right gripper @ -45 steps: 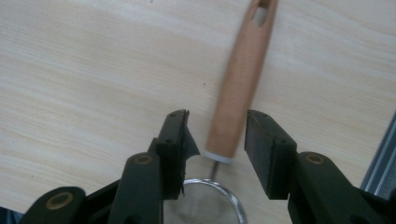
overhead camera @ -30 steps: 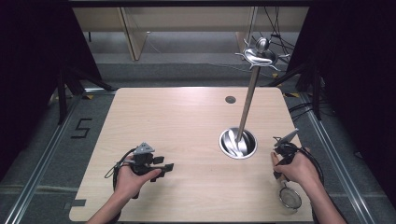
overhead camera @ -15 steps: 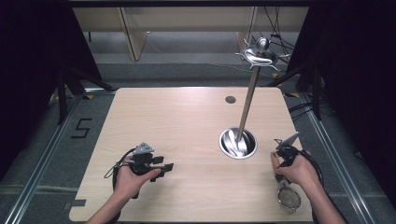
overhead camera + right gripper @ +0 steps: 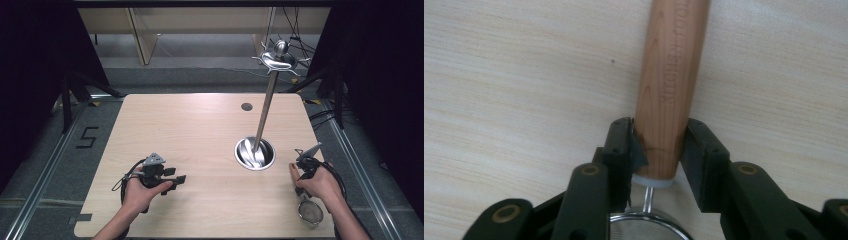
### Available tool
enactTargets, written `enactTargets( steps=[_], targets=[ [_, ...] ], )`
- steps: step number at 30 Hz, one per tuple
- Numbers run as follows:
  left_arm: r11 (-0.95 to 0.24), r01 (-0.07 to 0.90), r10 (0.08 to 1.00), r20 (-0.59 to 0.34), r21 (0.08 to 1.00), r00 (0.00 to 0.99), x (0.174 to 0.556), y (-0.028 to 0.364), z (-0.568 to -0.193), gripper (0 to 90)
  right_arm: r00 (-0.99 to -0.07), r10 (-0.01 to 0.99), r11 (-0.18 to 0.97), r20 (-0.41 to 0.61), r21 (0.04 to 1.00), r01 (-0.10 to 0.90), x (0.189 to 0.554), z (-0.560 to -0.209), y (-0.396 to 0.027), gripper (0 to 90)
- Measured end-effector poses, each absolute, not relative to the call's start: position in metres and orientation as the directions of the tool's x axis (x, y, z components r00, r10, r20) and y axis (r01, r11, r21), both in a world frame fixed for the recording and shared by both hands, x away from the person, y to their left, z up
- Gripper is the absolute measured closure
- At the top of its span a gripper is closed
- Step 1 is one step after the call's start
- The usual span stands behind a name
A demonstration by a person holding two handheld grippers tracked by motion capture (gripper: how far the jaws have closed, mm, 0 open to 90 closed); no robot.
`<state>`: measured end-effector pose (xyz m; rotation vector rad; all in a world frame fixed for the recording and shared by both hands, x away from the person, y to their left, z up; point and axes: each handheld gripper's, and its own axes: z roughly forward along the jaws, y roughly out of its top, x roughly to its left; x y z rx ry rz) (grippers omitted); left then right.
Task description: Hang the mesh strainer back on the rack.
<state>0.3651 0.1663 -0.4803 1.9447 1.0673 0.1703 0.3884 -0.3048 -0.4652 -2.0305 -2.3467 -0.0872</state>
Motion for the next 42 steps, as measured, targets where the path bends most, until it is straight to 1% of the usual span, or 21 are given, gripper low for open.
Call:
enactTargets(
  steps=[5, 11, 13, 14, 15, 16, 17, 19, 20, 21, 23, 27, 28, 29, 30, 31, 32, 37, 38, 41, 42],
  targets=[
    [-0.237, 0.614, 0.737, -0.272, 0.753, 0.618, 0.365, 0.167, -0.48, 42.9, -0.154, 0.986, 0.152, 0.063, 0.036, 0.988, 0.387, -0.466, -0.308, 69.0],
    [-0.234, 0.611, 0.736, -0.273, 0.756, 0.619, 0.365, 0.166, -0.48, 42.9, -0.159, 0.985, 0.158, 0.063, 0.016, 0.987, 0.386, -0.464, -0.308, 69.2],
    [-0.234, 0.612, 0.736, -0.274, 0.755, 0.619, 0.365, 0.167, -0.48, 42.9, -0.155, 0.986, 0.152, 0.065, 0.043, 0.987, 0.384, -0.465, -0.308, 69.2],
    [-0.234, 0.612, 0.736, -0.273, 0.755, 0.619, 0.365, 0.167, -0.48, 42.9, -0.16, 0.985, 0.159, 0.071, 0.017, 0.987, 0.384, -0.461, -0.308, 69.2],
    [-0.234, 0.612, 0.736, -0.273, 0.755, 0.619, 0.365, 0.167, -0.48, 42.9, -0.16, 0.985, 0.159, 0.071, 0.017, 0.987, 0.384, -0.461, -0.308, 69.2],
    [-0.235, 0.609, 0.736, -0.271, 0.757, 0.621, 0.365, 0.167, -0.48, 42.9, -0.168, 0.984, 0.167, 0.06, 0.022, 0.986, 0.383, -0.458, -0.308, 69.2],
    [-0.235, 0.609, 0.736, -0.271, 0.757, 0.621, 0.365, 0.167, -0.48, 42.9, -0.152, 0.986, 0.149, 0.073, 0.042, 0.988, 0.383, -0.458, -0.308, 69.3],
    [-0.229, 0.61, 0.734, -0.276, 0.759, 0.62, 0.365, 0.166, -0.48, 42.9, -0.17, 0.983, 0.167, 0.063, 0.048, 0.985, 0.382, -0.457, -0.309, 69.3],
    [-0.23, 0.61, 0.734, -0.277, 0.758, 0.62, 0.365, 0.167, -0.48, 42.9, -0.167, 0.98, 0.162, 0.111, 0.052, 0.985, 0.381, -0.454, -0.309, 69.2],
    [-0.228, 0.61, 0.735, -0.277, 0.759, 0.619, 0.365, 0.167, -0.48, 42.9, -0.167, 0.98, 0.162, 0.111, 0.052, 0.985, 0.381, -0.454, -0.309, 69.2],
    [-0.225, 0.61, 0.735, -0.278, 0.76, 0.618, 0.365, 0.167, -0.48, 42.9, -0.232, 0.968, 0.223, 0.1, 0.093, 0.97, 0.38, -0.454, -0.313, 69.3],
    [-0.217, 0.606, 0.743, -0.274, 0.765, 0.611, 0.364, 0.166, -0.48, 42.9, -0.222, 0.969, 0.205, 0.106, 0.145, 0.968, 0.375, -0.451, -0.309, 69.3],
    [-0.226, 0.609, 0.741, -0.272, 0.76, 0.614, 0.364, 0.167, -0.48, 42.9, -0.244, 0.966, 0.226, 0.088, 0.179, 0.958, 0.372, -0.451, -0.309, 69.3],
    [-0.226, 0.609, 0.741, -0.272, 0.76, 0.614, 0.364, 0.167, -0.48, 42.9, -0.244, 0.966, 0.226, 0.088, 0.179, 0.958, 0.372, -0.451, -0.309, 69.3],
    [-0.23, 0.609, 0.737, -0.273, 0.759, 0.618, 0.365, 0.167, -0.48, 42.9, -0.251, 0.965, 0.232, 0.069, 0.212, 0.949, 0.369, -0.451, -0.308, 69.3],
    [-0.23, 0.609, 0.737, -0.273, 0.759, 0.618, 0.365, 0.167, -0.48, 42.9, -0.251, 0.965, 0.232, 0.069, 0.212, 0.949, 0.369, -0.451, -0.308, 69.3],
    [-0.211, 0.605, 0.744, -0.276, 0.768, 0.609, 0.364, 0.166, -0.48, 42.9, -0.25, 0.968, 0.237, 0.022, 0.249, 0.939, 0.364, -0.451, -0.306, 69.3],
    [-0.231, 0.61, 0.738, -0.273, 0.758, 0.618, 0.364, 0.167, -0.48, 42.9, -0.257, 0.966, 0.234, 0.032, 0.314, 0.92, 0.356, -0.447, -0.306, 69.3],
    [-0.222, 0.61, 0.741, -0.274, 0.761, 0.613, 0.364, 0.166, -0.48, 42.9, -0.259, 0.965, 0.233, 0.03, 0.349, 0.908, 0.352, -0.445, -0.308, 69.3],
    [-0.233, 0.609, 0.736, -0.272, 0.759, 0.62, 0.365, 0.167, -0.48, 42.9, -0.279, 0.96, 0.245, 0.038, 0.372, 0.895, 0.349, -0.442, -0.311, 69.3],
    [-0.233, 0.608, 0.737, -0.271, 0.759, 0.62, 0.365, 0.167, -0.48, 42.9, -0.274, 0.96, 0.229, 0.058, 0.402, 0.886, 0.345, -0.44, -0.313, 69.3]
  ],
)
